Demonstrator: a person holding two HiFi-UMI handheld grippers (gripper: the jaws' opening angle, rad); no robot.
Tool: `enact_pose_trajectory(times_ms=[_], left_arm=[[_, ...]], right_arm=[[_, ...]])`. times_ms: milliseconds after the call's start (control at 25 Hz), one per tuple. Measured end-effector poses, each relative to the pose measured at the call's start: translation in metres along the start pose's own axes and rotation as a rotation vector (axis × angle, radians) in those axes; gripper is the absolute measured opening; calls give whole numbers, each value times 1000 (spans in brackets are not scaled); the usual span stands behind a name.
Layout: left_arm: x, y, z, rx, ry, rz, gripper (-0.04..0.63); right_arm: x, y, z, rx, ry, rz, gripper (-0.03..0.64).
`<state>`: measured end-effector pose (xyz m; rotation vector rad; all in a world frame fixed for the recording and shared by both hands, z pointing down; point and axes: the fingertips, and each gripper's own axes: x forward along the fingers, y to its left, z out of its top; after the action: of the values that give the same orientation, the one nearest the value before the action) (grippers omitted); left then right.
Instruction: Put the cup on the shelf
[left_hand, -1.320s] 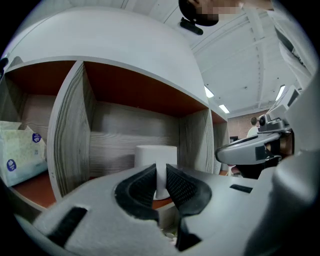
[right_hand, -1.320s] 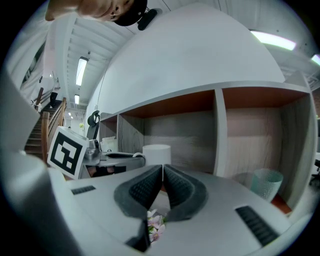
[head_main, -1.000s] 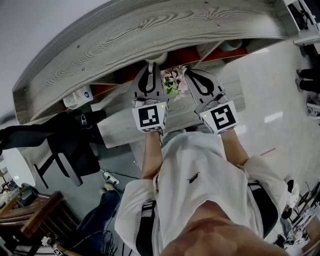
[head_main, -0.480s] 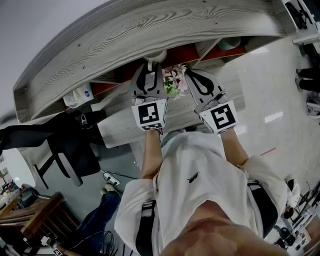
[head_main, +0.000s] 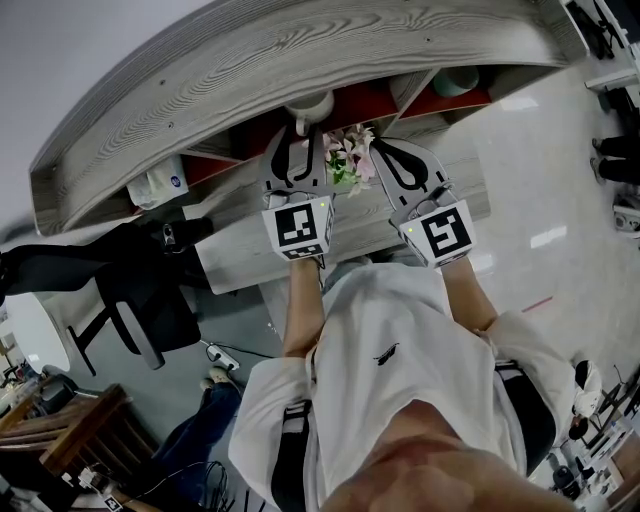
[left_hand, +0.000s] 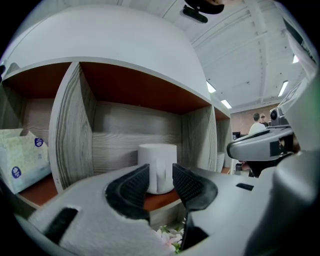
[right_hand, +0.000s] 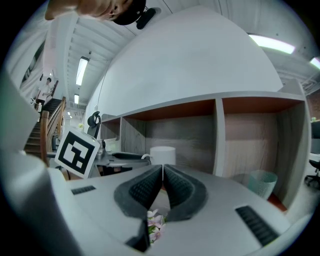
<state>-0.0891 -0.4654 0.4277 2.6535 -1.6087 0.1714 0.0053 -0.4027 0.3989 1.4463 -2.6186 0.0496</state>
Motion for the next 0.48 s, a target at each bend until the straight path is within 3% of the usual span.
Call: enact_pose_trajectory(times_ms=[480], left_arm=[[-32, 2, 16, 12, -41, 28, 150]], right_arm=[[-10, 17, 4, -1, -12, 15, 32]])
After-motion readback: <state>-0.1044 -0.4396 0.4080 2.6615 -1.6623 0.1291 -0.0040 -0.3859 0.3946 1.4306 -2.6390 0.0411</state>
